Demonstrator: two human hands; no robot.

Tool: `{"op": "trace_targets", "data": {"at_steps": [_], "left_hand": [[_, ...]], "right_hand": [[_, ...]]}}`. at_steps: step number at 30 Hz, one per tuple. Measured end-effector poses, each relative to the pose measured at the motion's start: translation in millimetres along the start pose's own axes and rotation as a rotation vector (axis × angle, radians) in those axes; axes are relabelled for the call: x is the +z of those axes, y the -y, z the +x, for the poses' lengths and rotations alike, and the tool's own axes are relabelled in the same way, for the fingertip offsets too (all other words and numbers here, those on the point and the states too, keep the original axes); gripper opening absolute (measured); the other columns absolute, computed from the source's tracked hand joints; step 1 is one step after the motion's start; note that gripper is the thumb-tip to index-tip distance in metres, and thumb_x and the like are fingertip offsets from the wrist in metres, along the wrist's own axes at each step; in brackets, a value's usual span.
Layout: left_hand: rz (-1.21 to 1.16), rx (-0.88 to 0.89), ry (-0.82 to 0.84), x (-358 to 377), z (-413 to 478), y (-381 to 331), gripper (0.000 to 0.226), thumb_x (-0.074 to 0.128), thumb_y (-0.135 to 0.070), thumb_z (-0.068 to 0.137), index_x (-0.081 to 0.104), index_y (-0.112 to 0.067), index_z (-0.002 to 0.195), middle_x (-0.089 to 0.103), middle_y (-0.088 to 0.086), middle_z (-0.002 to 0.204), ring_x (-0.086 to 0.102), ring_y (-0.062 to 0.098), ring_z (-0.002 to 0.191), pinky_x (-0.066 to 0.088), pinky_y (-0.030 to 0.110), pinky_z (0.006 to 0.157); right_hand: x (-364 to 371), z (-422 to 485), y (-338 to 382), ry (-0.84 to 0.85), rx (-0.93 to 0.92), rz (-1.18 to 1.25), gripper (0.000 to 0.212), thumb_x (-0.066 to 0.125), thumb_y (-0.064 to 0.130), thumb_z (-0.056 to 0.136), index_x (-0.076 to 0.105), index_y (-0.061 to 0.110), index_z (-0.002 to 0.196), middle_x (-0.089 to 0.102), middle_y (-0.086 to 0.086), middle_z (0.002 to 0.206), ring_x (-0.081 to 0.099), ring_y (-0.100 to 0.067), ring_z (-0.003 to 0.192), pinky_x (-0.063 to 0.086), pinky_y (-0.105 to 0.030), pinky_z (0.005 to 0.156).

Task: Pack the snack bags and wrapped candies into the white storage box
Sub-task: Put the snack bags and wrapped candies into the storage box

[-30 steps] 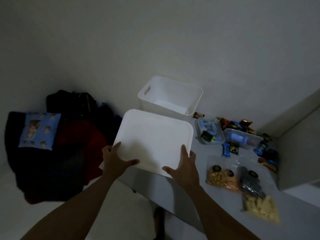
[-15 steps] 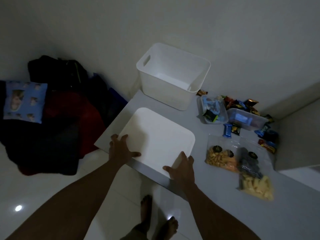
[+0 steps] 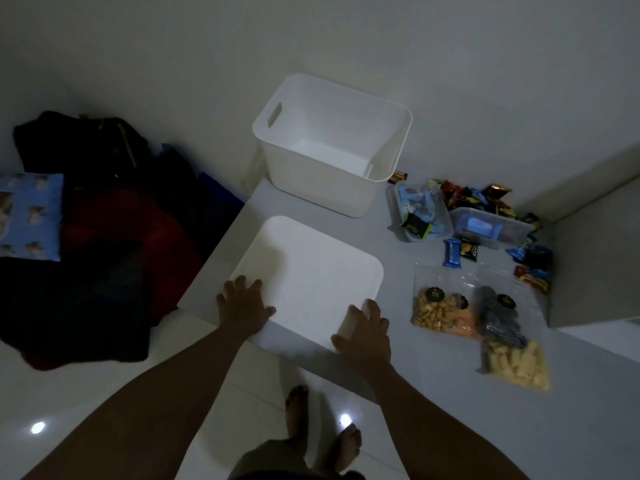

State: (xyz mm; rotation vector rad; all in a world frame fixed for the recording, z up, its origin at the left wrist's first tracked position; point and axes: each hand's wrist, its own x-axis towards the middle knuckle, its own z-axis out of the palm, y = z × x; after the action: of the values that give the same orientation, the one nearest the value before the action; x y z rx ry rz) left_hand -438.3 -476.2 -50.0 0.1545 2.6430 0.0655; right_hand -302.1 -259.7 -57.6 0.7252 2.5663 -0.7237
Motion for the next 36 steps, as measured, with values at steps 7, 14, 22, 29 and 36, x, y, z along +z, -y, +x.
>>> {"op": "trace_targets", "data": {"at_steps": [7, 14, 22, 29, 36], "left_hand": [[-0.019, 0.077, 0.009, -14.0, 2.2, -46.9, 0.068, 0.059, -0.049, 0.082, 0.04, -0.018, 0.138, 0.036, 0.009, 0.144, 0.036, 0.034, 0.13, 0.031, 0.052, 0.106], [-0.118, 0.329, -0.082, -17.0, -20.8, -168.9, 0.065, 0.066, -0.049, 0.082, 0.047, -0.019, 0.136, 0.045, 0.008, 0.136, 0.046, 0.03, 0.124, 0.042, 0.043, 0.099], [-0.172, 0.536, -0.111, 11.4, -61.9, -331.7, 0.058, 0.064, -0.047, 0.082, 0.054, -0.018, 0.132, 0.052, 0.007, 0.132, 0.05, 0.028, 0.12, 0.043, 0.039, 0.095], [-0.244, 0.255, 0.023, 48.4, -83.1, -397.9, 0.08, 0.068, -0.037, 0.082, 0.025, -0.022, 0.147, 0.025, 0.007, 0.151, 0.034, 0.034, 0.132, 0.039, 0.052, 0.101], [-0.439, -0.013, 0.059, 60.2, -84.7, -391.4, 0.075, 0.063, -0.025, 0.085, 0.025, -0.019, 0.149, 0.037, 0.012, 0.146, 0.041, 0.037, 0.13, 0.038, 0.049, 0.105]], "right_hand": [[-28.4, 0.6, -7.1, -0.053, 0.019, 0.219, 0.06, 0.061, 0.049, 0.09, 0.046, 0.019, 0.14, 0.028, -0.003, 0.152, 0.044, -0.027, 0.131, 0.046, -0.044, 0.104], [-97.5, 11.1, -97.0, -0.257, 0.081, 0.226, 0.044, 0.036, 0.043, 0.086, 0.06, 0.016, 0.111, 0.057, -0.009, 0.116, 0.053, -0.031, 0.116, 0.036, -0.033, 0.099], [-171.6, 7.9, -224.5, -0.424, 0.257, 0.38, 0.034, 0.053, 0.034, 0.095, 0.058, 0.017, 0.124, 0.055, -0.012, 0.122, 0.059, -0.03, 0.111, 0.051, -0.044, 0.092], [-186.1, 16.8, -288.7, -0.324, 0.313, 0.506, 0.049, 0.061, 0.045, 0.092, 0.056, 0.012, 0.128, 0.062, -0.011, 0.124, 0.062, -0.029, 0.111, 0.052, -0.044, 0.095], [-191.3, 32.8, -287.0, -0.181, 0.347, 0.54, 0.059, 0.072, 0.041, 0.083, 0.051, 0.01, 0.128, 0.064, -0.012, 0.121, 0.061, -0.03, 0.111, 0.049, -0.037, 0.088]]}}
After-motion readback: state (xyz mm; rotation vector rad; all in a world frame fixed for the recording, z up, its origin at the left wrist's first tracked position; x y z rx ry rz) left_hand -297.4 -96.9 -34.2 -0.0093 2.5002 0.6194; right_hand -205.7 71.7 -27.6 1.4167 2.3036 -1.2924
